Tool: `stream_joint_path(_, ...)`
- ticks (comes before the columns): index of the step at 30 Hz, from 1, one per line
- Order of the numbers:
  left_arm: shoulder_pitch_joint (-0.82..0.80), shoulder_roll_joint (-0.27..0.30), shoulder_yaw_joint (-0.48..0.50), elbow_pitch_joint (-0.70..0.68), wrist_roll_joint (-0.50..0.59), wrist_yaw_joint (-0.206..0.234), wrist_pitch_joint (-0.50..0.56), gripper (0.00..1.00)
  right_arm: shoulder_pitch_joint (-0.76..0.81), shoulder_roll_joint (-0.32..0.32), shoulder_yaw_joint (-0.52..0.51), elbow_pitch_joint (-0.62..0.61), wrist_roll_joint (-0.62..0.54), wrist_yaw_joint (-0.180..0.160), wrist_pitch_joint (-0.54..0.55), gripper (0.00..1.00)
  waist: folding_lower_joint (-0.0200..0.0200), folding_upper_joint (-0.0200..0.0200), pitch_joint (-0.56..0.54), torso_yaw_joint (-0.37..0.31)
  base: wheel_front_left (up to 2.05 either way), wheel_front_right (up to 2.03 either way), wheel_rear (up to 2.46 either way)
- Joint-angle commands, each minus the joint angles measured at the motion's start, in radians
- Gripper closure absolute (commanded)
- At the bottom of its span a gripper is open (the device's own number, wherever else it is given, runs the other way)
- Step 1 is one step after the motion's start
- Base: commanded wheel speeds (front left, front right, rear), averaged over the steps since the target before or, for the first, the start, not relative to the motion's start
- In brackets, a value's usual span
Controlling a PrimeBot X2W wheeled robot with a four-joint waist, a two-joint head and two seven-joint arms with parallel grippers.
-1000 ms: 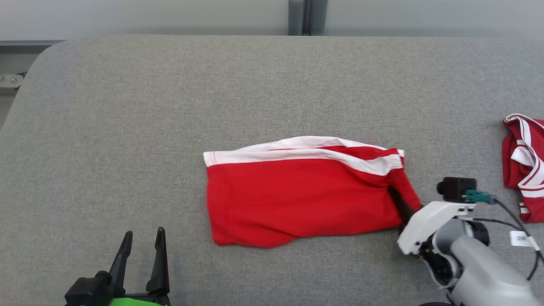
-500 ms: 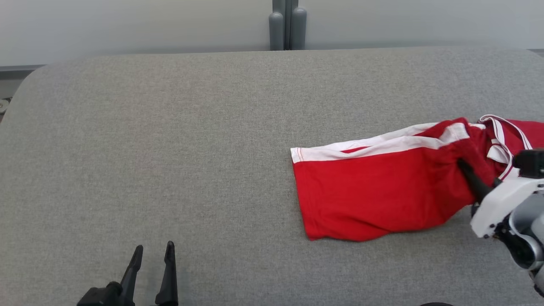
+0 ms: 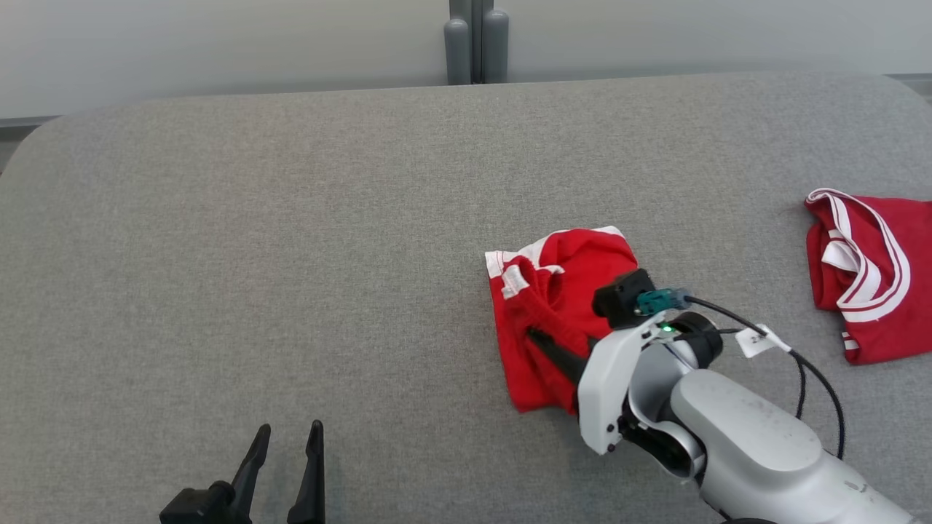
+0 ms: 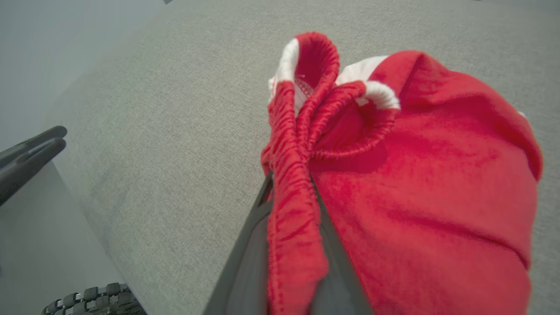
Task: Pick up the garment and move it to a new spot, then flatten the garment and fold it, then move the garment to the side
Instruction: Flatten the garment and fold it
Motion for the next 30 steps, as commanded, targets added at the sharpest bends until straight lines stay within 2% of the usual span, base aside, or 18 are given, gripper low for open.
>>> stream_joint_path(1,-0.018,0.010,-0.004,0.006,0.000,-0.003,-0.002,0.00,-0.017,0.019,0.008,0.023,-0.010,0.000,0.003,1.00,0.0000,0.0000,0.001,0.005,0.00,0.00,0.00)
stream_joint_path(4,-0.020,0.017,-0.006,0.013,-0.005,-0.003,-0.002,0.00,-0.036,0.066,0.031,0.078,-0.022,0.000,0.006,1.00,0.0000,0.0000,0.000,0.012,0.00,0.00,0.00)
stream_joint_path(5,-0.018,0.017,-0.005,0.014,-0.006,-0.003,-0.003,0.00,-0.043,0.078,0.032,0.095,-0.028,0.000,-0.001,0.97,0.0000,0.0000,0.000,0.014,0.00,0.00,0.00)
stream_joint_path(6,-0.015,0.017,-0.004,0.015,-0.007,-0.003,-0.003,0.00,-0.051,0.087,0.033,0.110,-0.036,0.000,-0.010,0.64,0.0000,0.0000,0.000,0.015,0.00,0.00,0.00)
stream_joint_path(9,-0.005,0.015,-0.001,0.015,-0.008,-0.003,-0.003,0.00,-0.059,0.111,0.046,0.146,-0.045,0.000,-0.032,0.25,0.0000,0.0000,0.000,0.016,0.00,0.00,0.00)
stream_joint_path(10,-0.002,0.013,0.000,0.014,-0.008,-0.003,-0.003,0.00,-0.066,0.117,0.050,0.151,-0.050,0.000,-0.047,0.00,0.0000,0.0000,0.001,0.016,0.00,0.00,0.00)
stream_joint_path(16,0.002,0.003,0.006,0.013,-0.008,-0.003,-0.003,0.00,-0.066,0.143,0.058,0.140,-0.030,0.000,-0.132,0.00,0.0000,0.0000,0.004,0.012,0.00,0.00,0.00)
stream_joint_path(21,0.002,-0.001,0.019,0.001,-0.003,-0.003,-0.003,0.00,-0.065,0.043,0.015,0.032,-0.044,0.000,-0.216,0.00,0.0000,0.0000,0.018,0.012,0.00,0.00,0.00)
stream_joint_path(22,0.000,-0.002,0.020,-0.001,-0.002,-0.003,-0.003,0.00,-0.067,0.015,0.000,0.025,-0.066,0.000,-0.234,0.52,0.0000,0.0000,0.024,0.012,0.00,0.00,0.00)
stream_joint_path(23,-0.003,-0.003,0.020,-0.004,-0.001,-0.003,-0.003,0.00,-0.065,-0.008,-0.017,0.017,-0.085,0.000,-0.255,0.71,0.0000,0.0000,0.029,0.013,0.00,0.00,0.00)
stream_joint_path(24,-0.006,-0.006,0.017,-0.007,0.000,-0.003,-0.003,0.00,-0.061,-0.032,-0.034,0.021,-0.118,0.000,-0.276,1.00,0.0000,0.0000,0.036,0.015,0.00,0.00,0.00)
stream_joint_path(26,-0.014,-0.008,0.010,-0.010,0.000,-0.003,-0.003,0.00,-0.046,-0.069,-0.045,0.035,-0.180,0.000,-0.306,1.00,0.0000,0.0000,0.046,0.022,0.00,0.00,0.00)
stream_joint_path(30,-0.035,-0.013,-0.001,-0.015,-0.008,-0.003,-0.003,0.00,-0.007,-0.082,-0.103,0.069,-0.254,-0.001,-0.360,1.00,0.0000,0.0000,0.076,0.035,0.00,0.00,0.00)
